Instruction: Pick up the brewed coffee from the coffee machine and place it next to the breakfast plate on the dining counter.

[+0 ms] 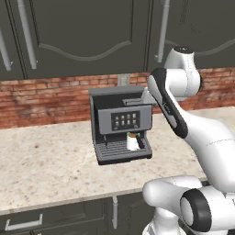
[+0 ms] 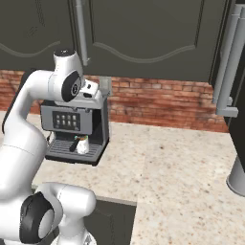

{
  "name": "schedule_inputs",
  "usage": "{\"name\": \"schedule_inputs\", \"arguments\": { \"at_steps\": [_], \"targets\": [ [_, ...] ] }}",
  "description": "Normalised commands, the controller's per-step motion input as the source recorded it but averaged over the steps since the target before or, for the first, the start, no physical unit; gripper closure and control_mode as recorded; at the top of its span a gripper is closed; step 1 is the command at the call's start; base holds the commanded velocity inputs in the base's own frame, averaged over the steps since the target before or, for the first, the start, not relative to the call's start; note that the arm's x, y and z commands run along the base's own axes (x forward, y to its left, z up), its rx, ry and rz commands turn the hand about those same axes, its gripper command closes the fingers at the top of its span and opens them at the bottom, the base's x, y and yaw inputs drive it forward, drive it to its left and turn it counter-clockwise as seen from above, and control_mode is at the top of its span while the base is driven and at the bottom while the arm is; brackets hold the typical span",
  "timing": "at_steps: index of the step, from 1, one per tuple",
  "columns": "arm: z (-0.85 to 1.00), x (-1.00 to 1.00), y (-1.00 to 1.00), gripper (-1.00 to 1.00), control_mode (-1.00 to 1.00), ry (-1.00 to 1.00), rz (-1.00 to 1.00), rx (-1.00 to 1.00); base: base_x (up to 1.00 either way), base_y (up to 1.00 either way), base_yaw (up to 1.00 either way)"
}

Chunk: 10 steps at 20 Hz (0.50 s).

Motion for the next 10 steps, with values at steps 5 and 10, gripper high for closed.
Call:
{"name": "schedule_inputs", "arguments": {
  "at_steps": [5, 10],
  "targets": [
    [-0.16, -0.29, -0.02, -1.0, -1.0, -0.1, 0.0, 0.0, 0.0, 0.0, 0.0],
    [-0.67, -0.96, -0.47, -1.0, -1.0, -0.58, 0.2, 0.15, 0.0, 0.0, 0.0]
  ]
}}
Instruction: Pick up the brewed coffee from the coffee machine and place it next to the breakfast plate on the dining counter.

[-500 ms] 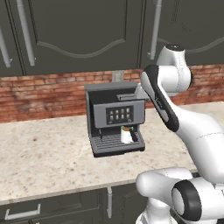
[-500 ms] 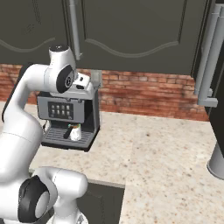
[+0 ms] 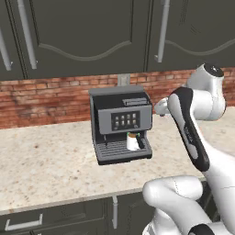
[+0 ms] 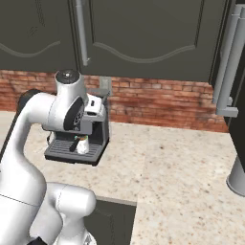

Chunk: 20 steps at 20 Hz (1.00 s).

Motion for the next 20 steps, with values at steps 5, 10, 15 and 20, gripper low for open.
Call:
{"name": "schedule_inputs", "arguments": {
  "at_steps": [5, 10, 15, 20],
  "targets": [
    [-0.66, -0.61, -0.17, -1.0, -1.0, -0.41, 0.43, 0.1, 0.0, 0.0, 0.0],
    [-0.53, 0.13, -0.12, -1.0, -1.0, -0.23, 0.38, 0.08, 0.0, 0.0, 0.0],
    [-0.44, 0.21, 0.02, -1.0, -1.0, -0.12, 0.31, 0.0, 0.0, 0.0, 0.0],
    [-0.47, 0.03, 0.11, -1.0, -1.0, -0.09, 0.3, 0.0, 0.0, 0.0, 0.0]
  ]
}}
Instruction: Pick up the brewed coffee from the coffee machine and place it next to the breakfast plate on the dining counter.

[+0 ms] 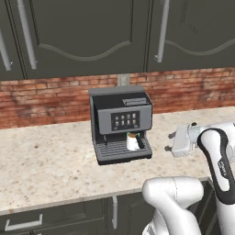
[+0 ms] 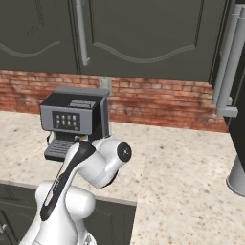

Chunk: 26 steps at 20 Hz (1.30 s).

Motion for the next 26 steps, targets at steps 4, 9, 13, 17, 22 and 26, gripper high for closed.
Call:
{"name": "schedule_inputs", "arguments": {
  "at_steps": [4, 9, 13, 17, 22, 26],
  "targets": [
    [-0.28, 0.0, 0.25, -1.0, -1.0, -0.02, 0.12, 0.0, 0.0, 0.0, 0.0],
    [-0.15, 0.09, 0.29, -1.0, -1.0, 0.04, -0.01, -0.01, 0.0, 0.0, 0.0],
    [-0.16, 0.16, 0.14, -1.0, -1.0, 0.08, -0.01, 0.0, 0.0, 0.0, 0.0],
    [-0.04, 0.13, 0.06, -1.0, -1.0, 0.03, -0.01, 0.0, 0.0, 0.0, 0.0],
    [0.0, 0.1, 0.04, -1.0, -1.0, 0.0, 0.0, 0.0, 0.0, 0.0, 0.0],
    [-0.24, 0.09, 0.16, -1.0, -1.0, 0.0, 0.0, 0.0, 0.0, 0.0, 0.0]
  ]
}}
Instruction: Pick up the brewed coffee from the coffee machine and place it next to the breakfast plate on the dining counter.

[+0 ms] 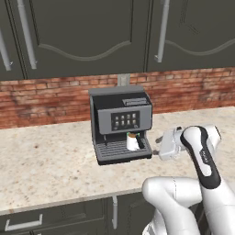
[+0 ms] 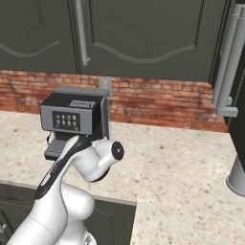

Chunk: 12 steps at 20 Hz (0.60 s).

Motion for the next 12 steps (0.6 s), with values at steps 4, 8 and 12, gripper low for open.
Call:
{"name": "schedule_inputs", "arguments": {
  "at_steps": [4, 8, 12],
  "targets": [
    [-0.56, 0.19, 0.24, -1.0, -1.0, 0.0, 0.0, 0.0, 0.0, 0.0, 0.0],
    [-0.61, 0.29, 0.18, -1.0, -1.0, 0.0, 0.0, 0.0, 0.0, 0.0, 0.0],
    [-0.58, 0.14, 0.21, -1.0, -1.0, 0.0, 0.0, 0.05, 0.0, 0.0, 0.0]
  ]
}}
